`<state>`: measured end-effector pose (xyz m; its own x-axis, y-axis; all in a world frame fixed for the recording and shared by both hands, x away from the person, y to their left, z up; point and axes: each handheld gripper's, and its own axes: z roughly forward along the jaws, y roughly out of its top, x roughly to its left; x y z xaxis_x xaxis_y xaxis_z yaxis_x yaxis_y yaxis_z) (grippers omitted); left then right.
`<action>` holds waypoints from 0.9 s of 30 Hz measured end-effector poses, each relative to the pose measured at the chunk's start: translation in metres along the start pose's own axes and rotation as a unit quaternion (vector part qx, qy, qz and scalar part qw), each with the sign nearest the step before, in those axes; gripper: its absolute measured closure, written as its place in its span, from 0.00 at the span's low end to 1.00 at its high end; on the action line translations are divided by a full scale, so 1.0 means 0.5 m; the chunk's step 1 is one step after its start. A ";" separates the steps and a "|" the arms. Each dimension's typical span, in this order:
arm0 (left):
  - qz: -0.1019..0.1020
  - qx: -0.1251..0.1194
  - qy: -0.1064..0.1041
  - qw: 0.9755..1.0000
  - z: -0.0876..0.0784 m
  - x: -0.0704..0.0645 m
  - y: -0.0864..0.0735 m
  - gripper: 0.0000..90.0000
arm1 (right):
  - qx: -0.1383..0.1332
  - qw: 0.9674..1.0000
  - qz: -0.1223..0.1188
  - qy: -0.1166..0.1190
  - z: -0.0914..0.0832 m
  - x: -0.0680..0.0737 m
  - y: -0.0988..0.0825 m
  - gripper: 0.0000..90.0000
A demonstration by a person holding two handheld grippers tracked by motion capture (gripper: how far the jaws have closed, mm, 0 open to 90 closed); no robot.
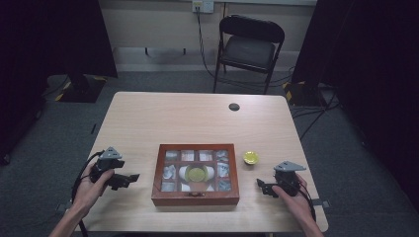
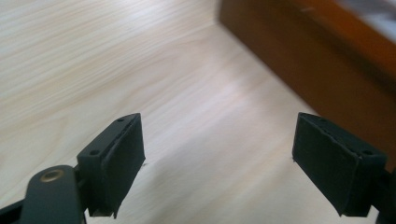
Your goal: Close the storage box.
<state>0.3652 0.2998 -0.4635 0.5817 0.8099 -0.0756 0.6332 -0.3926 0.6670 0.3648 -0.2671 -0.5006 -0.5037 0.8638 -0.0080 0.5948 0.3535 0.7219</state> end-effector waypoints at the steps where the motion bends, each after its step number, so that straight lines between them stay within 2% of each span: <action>1: -0.015 -0.006 0.031 0.999 0.005 0.003 -0.007 0.18 | 0.000 1.000 0.000 0.000 0.000 0.000 0.000 0.13; 3: -0.018 -0.007 0.058 0.998 0.011 0.009 -0.017 0.18 | 0.000 1.000 0.000 0.000 0.000 0.000 0.000 0.13; 6: -0.026 0.010 0.055 0.998 0.029 0.015 -0.032 0.18 | 0.000 1.000 0.000 0.000 0.000 0.000 0.000 0.13; 9: -0.019 0.021 0.068 0.997 0.041 0.019 -0.043 0.19 | 0.000 1.000 0.000 0.000 0.000 0.000 0.000 0.13; 10: -0.028 0.016 0.064 0.997 0.043 0.020 -0.047 0.17 | 0.000 1.000 0.000 0.000 0.000 0.000 0.000 0.13; 13: -0.027 0.004 0.069 0.997 0.042 0.023 -0.052 0.17 | 0.000 1.000 0.000 0.000 0.000 0.000 0.000 0.13; 14: -0.033 -0.003 0.070 0.997 0.043 0.024 -0.055 0.17 | 0.000 1.000 0.000 0.000 0.000 0.000 0.000 0.13; 16: -0.033 -0.012 0.072 0.997 0.045 0.030 -0.063 0.12 | 0.000 1.000 0.000 0.000 0.000 0.000 0.000 0.13; 17: -0.041 -0.023 0.073 0.996 0.048 0.029 -0.066 0.08 | 0.000 1.000 0.000 0.000 0.000 0.000 0.000 0.13; 19: -0.030 -0.023 0.071 0.997 0.048 0.034 -0.069 0.06 | 0.000 1.000 0.000 0.000 0.000 0.000 0.000 0.13; 21: -0.029 -0.036 0.070 0.997 0.050 0.036 -0.074 0.04 | 0.000 1.000 0.000 0.000 0.000 0.000 0.000 0.13; 27: -0.028 -0.035 0.069 0.997 0.050 0.036 -0.074 0.03 | 0.000 1.000 0.001 -0.001 0.000 0.000 -0.001 0.13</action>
